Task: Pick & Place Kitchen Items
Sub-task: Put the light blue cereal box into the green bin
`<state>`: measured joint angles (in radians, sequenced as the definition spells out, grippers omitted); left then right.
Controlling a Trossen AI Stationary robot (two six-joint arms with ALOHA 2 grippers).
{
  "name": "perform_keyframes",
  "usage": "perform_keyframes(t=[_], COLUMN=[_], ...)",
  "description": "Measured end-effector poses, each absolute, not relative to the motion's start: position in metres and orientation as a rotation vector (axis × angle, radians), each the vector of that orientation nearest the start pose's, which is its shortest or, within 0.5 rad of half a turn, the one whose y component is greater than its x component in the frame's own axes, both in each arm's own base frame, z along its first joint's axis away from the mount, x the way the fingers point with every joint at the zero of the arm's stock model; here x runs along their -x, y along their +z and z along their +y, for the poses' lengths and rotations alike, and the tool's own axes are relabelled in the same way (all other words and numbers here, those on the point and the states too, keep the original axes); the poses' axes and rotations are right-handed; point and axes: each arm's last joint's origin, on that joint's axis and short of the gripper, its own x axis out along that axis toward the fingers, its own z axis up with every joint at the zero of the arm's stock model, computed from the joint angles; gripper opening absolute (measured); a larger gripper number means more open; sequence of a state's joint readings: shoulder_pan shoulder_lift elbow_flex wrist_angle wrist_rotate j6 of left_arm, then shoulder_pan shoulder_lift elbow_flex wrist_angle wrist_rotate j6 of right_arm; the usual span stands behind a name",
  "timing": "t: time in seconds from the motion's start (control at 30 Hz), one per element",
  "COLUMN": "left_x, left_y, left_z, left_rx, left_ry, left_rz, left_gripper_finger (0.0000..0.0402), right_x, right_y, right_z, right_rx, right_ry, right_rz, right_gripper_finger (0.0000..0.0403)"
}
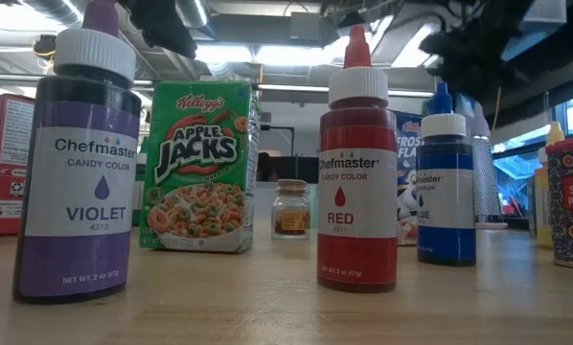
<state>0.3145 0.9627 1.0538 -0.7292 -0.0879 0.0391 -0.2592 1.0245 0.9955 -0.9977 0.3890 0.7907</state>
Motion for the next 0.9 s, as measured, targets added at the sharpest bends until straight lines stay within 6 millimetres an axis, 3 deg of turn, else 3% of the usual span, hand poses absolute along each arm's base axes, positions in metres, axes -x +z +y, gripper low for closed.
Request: perform_keyframes(t=[0.23,0.4,0.67,0.9], left_x=[-0.175,-0.175,-0.175,-0.175], left_y=[0.344,0.344,0.344,0.344], left_z=[0.06,0.06,0.06,0.06], left_rx=[0.036,0.036,0.036,0.037], left_ry=[0.376,0.376,0.375,0.375], left_rz=[0.65,0.651,0.654,0.659], left_gripper_finger=[0.0143,0.0143,0.0143,0.0143], right_x=[-0.18,-0.201,-0.239,-0.254], right_y=[0.339,0.35,0.325,0.301], right_z=[-0.061,-0.074,-0.108,-0.133], right_rx=[-0.576,-0.531,-0.535,-0.584], right_ry=[-0.917,-0.919,-1.014,-1.059], right_rz=[0.635,0.599,0.688,0.748], right_gripper_finger=[0.0113,0.0113,0.0113,0.0113])
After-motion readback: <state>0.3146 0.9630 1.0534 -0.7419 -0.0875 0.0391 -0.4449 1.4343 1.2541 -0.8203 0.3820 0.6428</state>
